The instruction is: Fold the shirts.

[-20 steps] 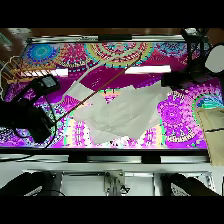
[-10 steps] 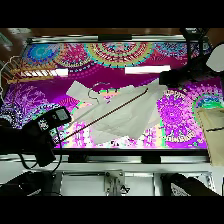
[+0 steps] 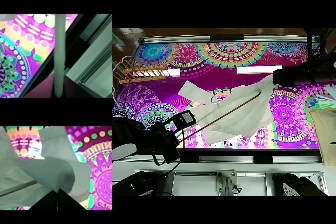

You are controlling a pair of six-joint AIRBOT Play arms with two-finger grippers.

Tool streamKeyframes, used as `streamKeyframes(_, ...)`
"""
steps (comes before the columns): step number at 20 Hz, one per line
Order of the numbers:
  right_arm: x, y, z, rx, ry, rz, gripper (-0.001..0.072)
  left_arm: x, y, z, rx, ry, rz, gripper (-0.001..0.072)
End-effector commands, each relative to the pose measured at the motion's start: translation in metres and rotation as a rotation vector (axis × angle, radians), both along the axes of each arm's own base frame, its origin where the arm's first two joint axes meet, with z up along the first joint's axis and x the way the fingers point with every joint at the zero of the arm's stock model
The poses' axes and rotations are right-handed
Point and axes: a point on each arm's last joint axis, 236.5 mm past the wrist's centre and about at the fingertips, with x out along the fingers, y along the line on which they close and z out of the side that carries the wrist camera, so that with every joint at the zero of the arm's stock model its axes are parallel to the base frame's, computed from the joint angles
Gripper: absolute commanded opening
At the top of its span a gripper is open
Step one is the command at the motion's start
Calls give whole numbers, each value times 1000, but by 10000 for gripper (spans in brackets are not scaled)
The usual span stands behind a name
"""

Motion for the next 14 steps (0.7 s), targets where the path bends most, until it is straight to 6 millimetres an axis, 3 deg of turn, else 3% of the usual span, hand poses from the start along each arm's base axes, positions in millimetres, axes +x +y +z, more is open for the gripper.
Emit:
streamKeyframes(1,-8,21,8,32,-19,77,78,-5,-19,-10,-13,27,-65,56)
streamKeyframes(4,-19,46,9,12,-32,178,78,5,-41,-7,-88,-17,-50,56)
streamKeyframes(7,-28,61,25,17,-95,223,78,11,-50,-13,-154,-1,23,56)
streamKeyframes(11,-43,60,63,53,-219,226,78,6,-42,-40,-140,66,79,56)
streamKeyframes(14,-56,58,79,76,-254,235,78,1,-47,-47,-153,96,81,56)
